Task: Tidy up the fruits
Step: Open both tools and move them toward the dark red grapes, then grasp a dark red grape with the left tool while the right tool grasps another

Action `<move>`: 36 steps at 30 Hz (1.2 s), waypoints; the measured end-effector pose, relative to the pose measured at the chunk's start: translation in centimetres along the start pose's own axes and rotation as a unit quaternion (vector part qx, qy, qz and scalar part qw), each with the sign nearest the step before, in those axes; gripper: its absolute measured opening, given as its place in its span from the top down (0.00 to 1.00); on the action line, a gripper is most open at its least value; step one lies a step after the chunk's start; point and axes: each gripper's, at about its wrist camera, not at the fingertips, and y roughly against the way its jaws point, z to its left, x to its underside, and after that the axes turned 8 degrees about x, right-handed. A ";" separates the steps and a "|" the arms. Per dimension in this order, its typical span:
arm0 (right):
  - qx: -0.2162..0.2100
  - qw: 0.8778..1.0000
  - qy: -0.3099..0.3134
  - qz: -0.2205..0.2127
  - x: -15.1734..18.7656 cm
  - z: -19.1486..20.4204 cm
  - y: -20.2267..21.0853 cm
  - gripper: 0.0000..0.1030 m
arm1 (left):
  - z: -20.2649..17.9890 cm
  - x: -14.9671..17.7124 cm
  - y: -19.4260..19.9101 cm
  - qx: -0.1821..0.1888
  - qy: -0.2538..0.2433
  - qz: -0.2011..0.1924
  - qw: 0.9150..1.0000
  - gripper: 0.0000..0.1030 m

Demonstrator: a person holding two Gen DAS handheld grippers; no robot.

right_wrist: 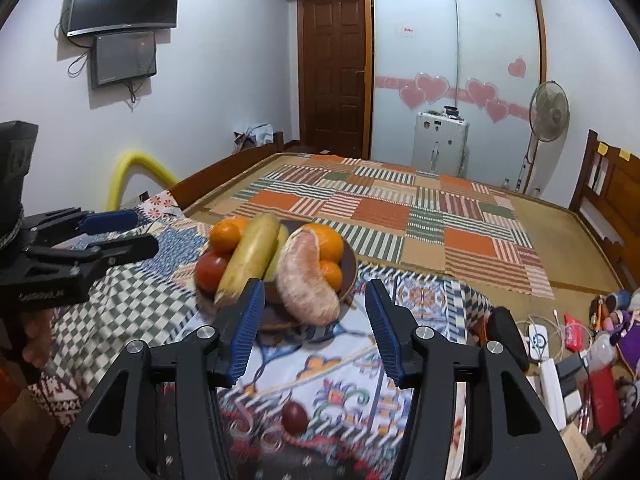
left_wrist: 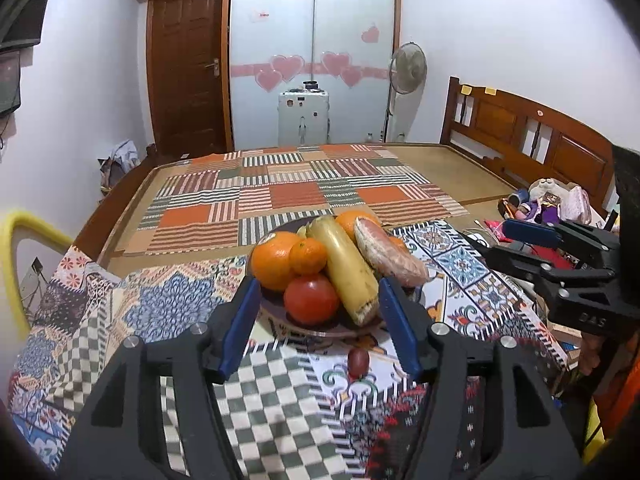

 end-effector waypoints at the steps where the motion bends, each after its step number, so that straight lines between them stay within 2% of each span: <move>1: 0.001 1.000 0.000 0.003 0.5 0.0 0.0 0.52 | 0.0 0.1 0.1 -0.001 0.001 0.001 1.000 0.38; 9: 0.004 0.999 0.001 0.054 4.4 0.2 -1.3 0.52 | 0.3 3.2 -0.7 0.010 0.014 0.037 0.999 0.37; 19: 0.009 0.996 0.018 0.091 6.9 0.7 -3.3 0.53 | 0.4 6.4 -3.5 0.041 0.028 0.094 0.994 0.38; 21: 0.009 0.995 0.022 0.098 7.1 0.7 -3.7 0.59 | 0.2 6.5 -3.9 0.045 0.027 0.101 0.993 0.40; 23: 0.003 0.994 0.022 0.105 7.4 0.8 -3.8 0.71 | 0.1 6.6 -4.3 0.048 0.024 0.106 0.993 0.44; 26: -0.003 0.994 0.021 0.105 7.6 0.9 -3.9 0.79 | -0.1 6.4 -5.1 0.057 0.022 0.117 0.991 0.51; 28: -0.004 0.995 0.019 0.101 7.6 0.9 -3.7 0.81 | -0.4 6.1 -5.4 0.060 0.016 0.120 0.991 0.55; 36: -0.010 0.995 0.012 0.095 7.6 0.6 -3.4 0.84 | -1.1 5.0 -7.1 0.058 -0.002 0.130 0.990 0.59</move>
